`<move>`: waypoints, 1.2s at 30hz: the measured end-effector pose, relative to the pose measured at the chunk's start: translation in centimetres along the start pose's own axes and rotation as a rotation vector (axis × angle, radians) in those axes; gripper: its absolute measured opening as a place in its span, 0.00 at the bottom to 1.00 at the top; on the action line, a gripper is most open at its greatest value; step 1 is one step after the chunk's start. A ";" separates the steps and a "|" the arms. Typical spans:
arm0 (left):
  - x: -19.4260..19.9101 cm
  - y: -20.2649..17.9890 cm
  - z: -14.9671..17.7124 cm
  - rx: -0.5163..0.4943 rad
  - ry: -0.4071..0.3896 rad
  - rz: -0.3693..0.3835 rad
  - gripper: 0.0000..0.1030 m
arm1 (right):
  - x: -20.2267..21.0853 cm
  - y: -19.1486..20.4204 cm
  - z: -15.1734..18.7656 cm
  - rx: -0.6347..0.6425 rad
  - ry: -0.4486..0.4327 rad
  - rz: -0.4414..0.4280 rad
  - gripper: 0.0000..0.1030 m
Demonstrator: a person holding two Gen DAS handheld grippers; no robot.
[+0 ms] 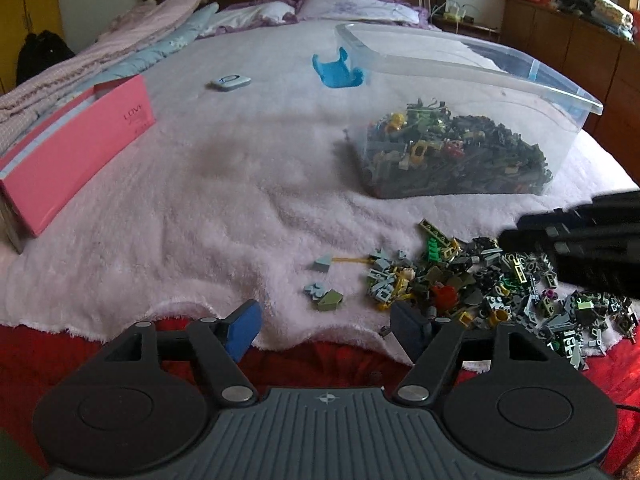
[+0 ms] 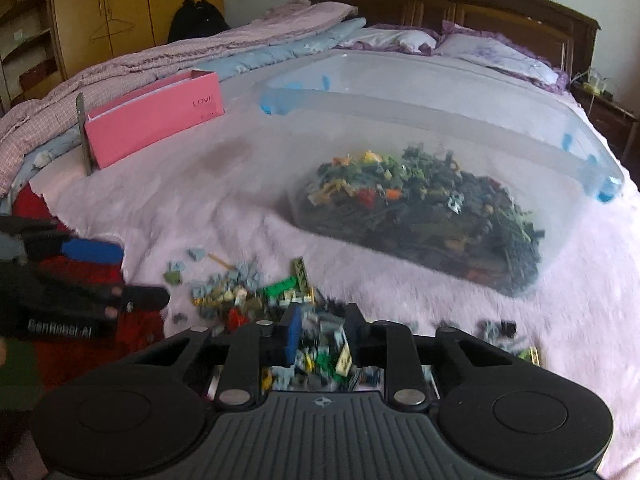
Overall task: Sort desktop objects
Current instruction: 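Move both open tools back down to the loose Lego pile, then grasp a dark piece with the left tool while right grasps a green piece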
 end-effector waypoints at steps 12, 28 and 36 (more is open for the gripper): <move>-0.7 -0.1 0.1 0.029 0.003 0.020 0.65 | -6.4 2.1 -2.9 0.038 0.061 -0.030 0.17; -3.9 -0.3 -0.2 0.091 0.025 0.025 0.30 | -7.8 1.7 -1.3 -0.020 0.094 -0.016 0.11; -4.3 -0.6 -0.2 0.049 0.029 0.008 0.12 | -7.8 1.9 -1.1 -0.013 0.081 -0.011 0.10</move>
Point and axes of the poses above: each gripper's, at about its wrist camera, not at the fingertips, and x roughly against the way its jaws point, y to its left, z to its underside, the point moved 5 cm from there along -x, roughly the way its jaws point, and after that the axes turned 8 degrees about z, right-handed, at the moved point
